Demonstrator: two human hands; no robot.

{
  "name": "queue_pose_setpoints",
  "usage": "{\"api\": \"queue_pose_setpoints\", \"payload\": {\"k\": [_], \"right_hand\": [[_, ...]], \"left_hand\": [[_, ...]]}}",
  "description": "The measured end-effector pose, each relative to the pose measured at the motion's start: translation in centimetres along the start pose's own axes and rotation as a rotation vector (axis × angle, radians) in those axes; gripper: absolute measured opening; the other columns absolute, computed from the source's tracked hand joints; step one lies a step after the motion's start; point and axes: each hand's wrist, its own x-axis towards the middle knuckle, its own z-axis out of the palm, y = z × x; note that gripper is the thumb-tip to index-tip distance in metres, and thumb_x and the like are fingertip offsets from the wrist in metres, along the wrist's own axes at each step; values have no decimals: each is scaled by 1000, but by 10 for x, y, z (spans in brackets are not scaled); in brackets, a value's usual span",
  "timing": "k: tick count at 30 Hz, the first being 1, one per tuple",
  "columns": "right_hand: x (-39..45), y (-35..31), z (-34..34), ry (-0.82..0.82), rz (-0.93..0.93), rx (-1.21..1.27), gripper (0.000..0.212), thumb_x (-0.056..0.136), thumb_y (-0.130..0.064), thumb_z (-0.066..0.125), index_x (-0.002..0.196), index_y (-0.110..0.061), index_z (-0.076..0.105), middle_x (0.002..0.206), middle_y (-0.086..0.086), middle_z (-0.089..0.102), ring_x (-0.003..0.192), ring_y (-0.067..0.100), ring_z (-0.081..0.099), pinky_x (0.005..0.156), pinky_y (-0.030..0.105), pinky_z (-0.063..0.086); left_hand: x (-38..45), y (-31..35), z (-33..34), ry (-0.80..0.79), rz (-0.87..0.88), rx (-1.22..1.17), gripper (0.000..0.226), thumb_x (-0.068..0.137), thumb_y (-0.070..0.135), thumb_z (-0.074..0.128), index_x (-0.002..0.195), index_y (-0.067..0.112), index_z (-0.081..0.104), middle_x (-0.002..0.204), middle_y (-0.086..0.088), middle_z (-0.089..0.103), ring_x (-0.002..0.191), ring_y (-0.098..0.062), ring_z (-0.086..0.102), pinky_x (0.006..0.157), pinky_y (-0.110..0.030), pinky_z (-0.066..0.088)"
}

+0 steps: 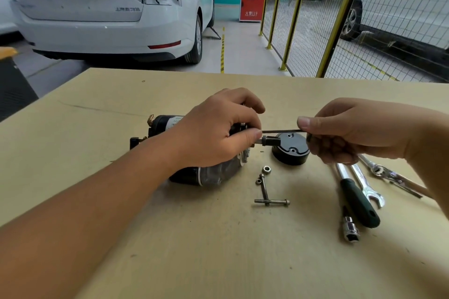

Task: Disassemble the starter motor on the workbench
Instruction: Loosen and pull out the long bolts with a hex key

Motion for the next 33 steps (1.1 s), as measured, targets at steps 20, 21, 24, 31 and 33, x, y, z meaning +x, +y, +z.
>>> {"api": "queue_pose_setpoints", "payload": {"k": [20,21,24,31,33], "right_hand": [[1,-14,86,541,-243,-521,33,98,-35,56,72,-16,63,63,-1,58,62,9,51,60,23,41],[1,-16,85,583,-278,-551,30,97,-33,57,73,-17,66,65,-3,60,65,9,53,65,27,45],[4,-18,83,720,-435,-624,20,89,-26,61,79,-17,76,73,-5,65,69,18,60,67,41,51],[9,-9,84,913,-608,-803,10,90,-16,71,83,-14,78,78,-1,69,63,32,64,62,42,51],[10,-6,83,884,-631,-743,6,88,-9,74,83,-11,77,78,1,68,63,31,63,59,42,53]], "left_hand": [[-53,-54,-29,215,-352,-50,28,95,50,54,96,32,75,92,14,74,93,-10,68,86,-43,55],[-54,-54,-29,226,-343,-64,30,93,51,55,98,31,76,95,14,75,95,-10,69,88,-42,55],[-54,-54,-28,244,-325,-74,34,92,48,59,102,23,80,99,9,76,98,-14,70,88,-42,56],[-54,-53,-24,298,-289,-68,28,91,34,68,106,14,81,101,3,77,98,-16,71,88,-42,57],[-54,-52,-24,301,-289,-74,29,91,35,69,107,14,80,102,4,77,99,-15,71,89,-41,57]]}}
